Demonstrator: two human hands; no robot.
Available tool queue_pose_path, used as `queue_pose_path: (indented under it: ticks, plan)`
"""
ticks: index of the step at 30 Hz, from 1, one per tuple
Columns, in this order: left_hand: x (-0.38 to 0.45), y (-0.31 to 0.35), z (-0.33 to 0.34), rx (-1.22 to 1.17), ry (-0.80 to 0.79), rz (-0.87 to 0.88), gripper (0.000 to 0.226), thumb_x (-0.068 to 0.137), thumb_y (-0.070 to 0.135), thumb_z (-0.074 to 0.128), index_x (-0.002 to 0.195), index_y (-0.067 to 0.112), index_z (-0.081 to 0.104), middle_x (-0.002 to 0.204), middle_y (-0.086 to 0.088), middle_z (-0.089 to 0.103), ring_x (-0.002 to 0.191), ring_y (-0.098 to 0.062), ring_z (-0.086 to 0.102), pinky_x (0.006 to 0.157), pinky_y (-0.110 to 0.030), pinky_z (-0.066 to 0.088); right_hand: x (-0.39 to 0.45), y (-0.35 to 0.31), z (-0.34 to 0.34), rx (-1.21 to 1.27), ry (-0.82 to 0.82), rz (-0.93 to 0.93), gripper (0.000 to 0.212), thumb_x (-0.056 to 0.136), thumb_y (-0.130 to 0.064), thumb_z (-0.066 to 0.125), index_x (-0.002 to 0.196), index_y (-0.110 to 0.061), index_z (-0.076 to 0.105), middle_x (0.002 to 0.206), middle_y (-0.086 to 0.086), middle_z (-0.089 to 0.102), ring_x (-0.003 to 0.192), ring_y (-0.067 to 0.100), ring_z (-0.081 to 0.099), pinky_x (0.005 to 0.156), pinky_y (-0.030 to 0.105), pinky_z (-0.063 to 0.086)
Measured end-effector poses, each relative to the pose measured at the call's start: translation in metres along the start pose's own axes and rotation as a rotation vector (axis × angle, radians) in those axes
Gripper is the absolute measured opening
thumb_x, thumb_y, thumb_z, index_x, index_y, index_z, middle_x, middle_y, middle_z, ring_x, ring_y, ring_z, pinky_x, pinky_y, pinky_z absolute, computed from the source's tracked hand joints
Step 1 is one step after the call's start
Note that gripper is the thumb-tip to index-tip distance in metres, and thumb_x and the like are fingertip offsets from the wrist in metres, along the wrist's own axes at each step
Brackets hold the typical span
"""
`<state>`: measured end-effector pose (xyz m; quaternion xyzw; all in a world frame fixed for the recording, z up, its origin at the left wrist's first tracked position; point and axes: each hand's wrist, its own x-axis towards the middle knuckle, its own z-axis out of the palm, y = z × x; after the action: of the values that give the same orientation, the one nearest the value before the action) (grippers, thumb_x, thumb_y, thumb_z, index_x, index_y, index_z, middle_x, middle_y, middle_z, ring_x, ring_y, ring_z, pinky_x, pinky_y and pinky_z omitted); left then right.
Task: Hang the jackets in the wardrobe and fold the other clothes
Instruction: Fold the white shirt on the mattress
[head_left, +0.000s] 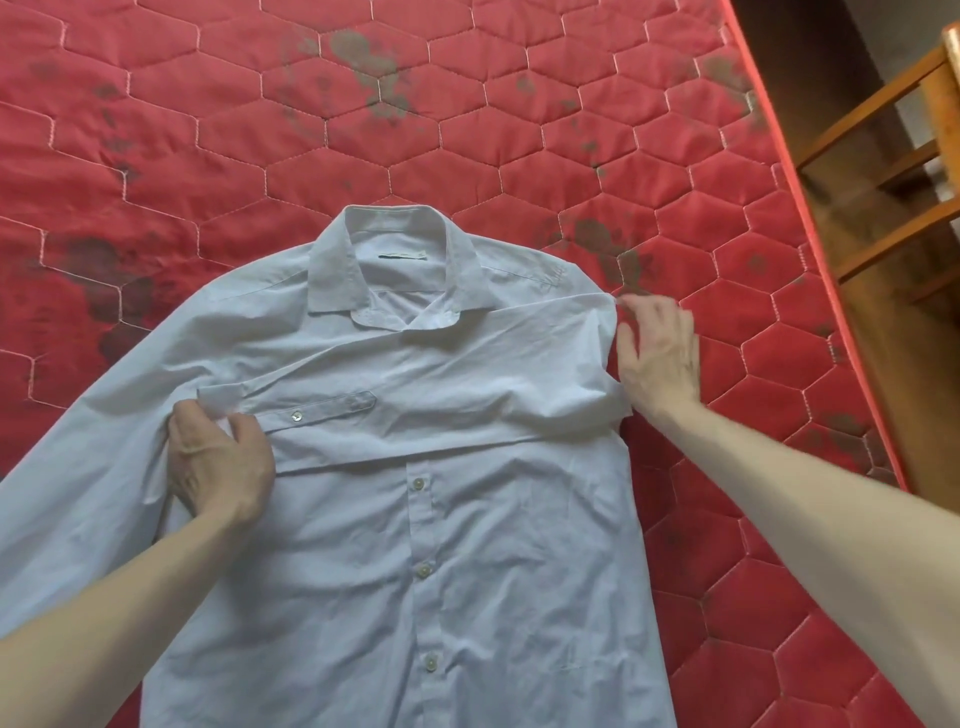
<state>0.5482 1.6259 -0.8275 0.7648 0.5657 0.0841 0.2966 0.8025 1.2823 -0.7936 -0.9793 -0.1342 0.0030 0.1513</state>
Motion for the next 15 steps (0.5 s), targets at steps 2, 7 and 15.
queue_pose_path:
  ticks: [2, 7, 15]
  plan:
    - [-0.003, 0.001, 0.001, 0.012, 0.021, 0.010, 0.033, 0.099, 0.013, 0.047, 0.124, -0.009, 0.050, 0.128, -0.035, 0.054, 0.118, -0.051, 0.052, 0.101, -0.055, 0.038, 0.030, -0.009, 0.000, -0.118, -0.124, -0.115, 0.039, 0.103, -0.023, 0.051, 0.141, -0.026, 0.059, 0.132, 0.008, 0.052, 0.124, 0.034, 0.044, 0.105, 0.049, 0.036]
    - [-0.014, -0.003, 0.006, 0.010, 0.070, 0.072, 0.050, 0.086, 0.022, 0.036, 0.126, -0.006, 0.048, 0.131, -0.033, 0.051, 0.120, -0.048, 0.049, 0.100, -0.056, 0.037, 0.077, -0.014, -0.003, -0.513, -0.537, -0.144, 0.036, 0.107, -0.043, 0.044, 0.126, -0.016, 0.058, 0.125, 0.016, 0.058, 0.123, 0.039, 0.047, 0.099, 0.049, 0.039]
    - [-0.007, -0.010, 0.008, -0.056, 0.050, 0.181, 0.031, 0.097, -0.001, 0.042, 0.127, -0.009, 0.046, 0.130, -0.034, 0.051, 0.122, -0.049, 0.046, 0.106, -0.053, 0.032, 0.057, -0.030, -0.007, -0.165, -0.193, 0.116, 0.030, 0.105, -0.015, 0.046, 0.133, -0.011, 0.052, 0.128, 0.020, 0.057, 0.117, 0.043, 0.057, 0.091, 0.053, 0.046]
